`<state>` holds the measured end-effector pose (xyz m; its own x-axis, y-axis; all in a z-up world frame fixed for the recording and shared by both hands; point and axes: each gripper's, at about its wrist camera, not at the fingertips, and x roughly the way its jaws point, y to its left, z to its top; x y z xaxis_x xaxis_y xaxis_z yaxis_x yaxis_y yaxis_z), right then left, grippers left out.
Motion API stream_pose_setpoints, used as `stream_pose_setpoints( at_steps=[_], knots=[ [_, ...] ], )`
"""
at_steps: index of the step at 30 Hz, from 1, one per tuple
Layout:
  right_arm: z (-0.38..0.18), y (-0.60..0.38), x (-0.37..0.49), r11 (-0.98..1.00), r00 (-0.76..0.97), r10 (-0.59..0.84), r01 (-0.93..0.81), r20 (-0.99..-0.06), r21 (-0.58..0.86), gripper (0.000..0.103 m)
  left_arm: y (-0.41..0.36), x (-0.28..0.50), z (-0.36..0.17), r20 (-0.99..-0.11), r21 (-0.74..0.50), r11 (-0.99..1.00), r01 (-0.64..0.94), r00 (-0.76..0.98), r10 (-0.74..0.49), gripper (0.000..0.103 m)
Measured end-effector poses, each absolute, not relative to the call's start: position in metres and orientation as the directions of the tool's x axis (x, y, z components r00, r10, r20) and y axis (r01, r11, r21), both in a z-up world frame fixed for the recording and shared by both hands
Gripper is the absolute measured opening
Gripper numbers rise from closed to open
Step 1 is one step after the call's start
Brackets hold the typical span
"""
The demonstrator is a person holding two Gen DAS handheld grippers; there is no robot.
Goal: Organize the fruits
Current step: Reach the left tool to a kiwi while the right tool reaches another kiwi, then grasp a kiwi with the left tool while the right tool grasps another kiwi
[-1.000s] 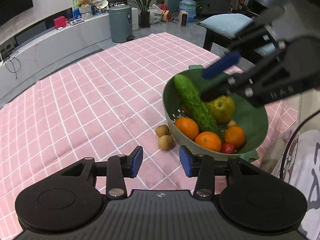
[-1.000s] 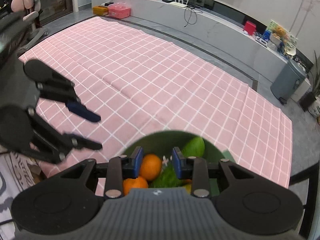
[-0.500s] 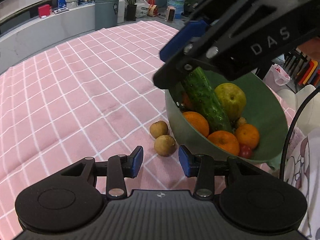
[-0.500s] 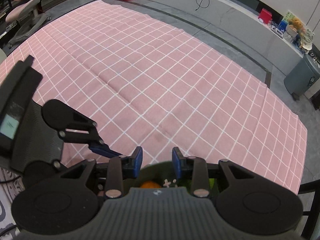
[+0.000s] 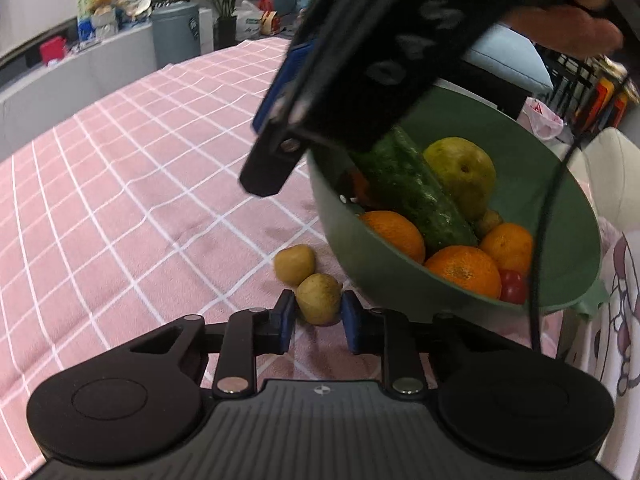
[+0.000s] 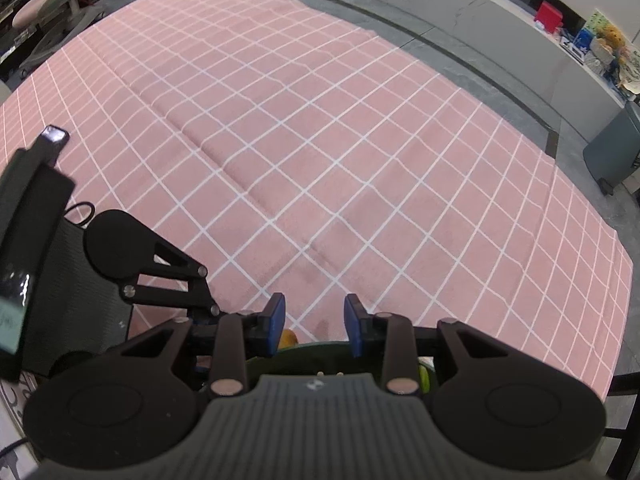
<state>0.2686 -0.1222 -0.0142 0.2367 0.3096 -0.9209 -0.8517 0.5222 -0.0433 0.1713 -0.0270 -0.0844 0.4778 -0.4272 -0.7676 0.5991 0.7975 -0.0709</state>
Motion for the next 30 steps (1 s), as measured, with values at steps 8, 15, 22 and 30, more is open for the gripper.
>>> stream_pose_setpoints(
  at_steps=[8, 15, 22, 30],
  knots=[
    [-0.022, -0.105, 0.273, 0.444, 0.169, 0.278, -0.896, -0.945, -0.03, 0.029, -0.009, 0.162, -0.074, -0.758, -0.098, 0.85, 0.517, 0.515, -0.4, 0.028],
    [-0.04, -0.081, 0.26, 0.32, 0.09, 0.18, -0.947, -0.979, -0.029, 0.028, 0.02, 0.162, -0.059, -0.775, -0.101, 0.92, 0.378, 0.55, -0.311, 0.028],
    [-0.059, -0.054, 0.244, 0.174, 0.072, 0.005, -0.982, -0.997, -0.07, 0.028, 0.044, 0.167, -0.053, -0.772, -0.129, 0.945, 0.301, 0.568, -0.286, 0.028],
    [-0.081, -0.039, 0.242, 0.11, 0.075, -0.133, -0.99, -0.988, -0.09, 0.026, 0.06, 0.166, -0.045, -0.759, -0.164, 0.949, 0.269, 0.579, -0.296, 0.028]
  ],
)
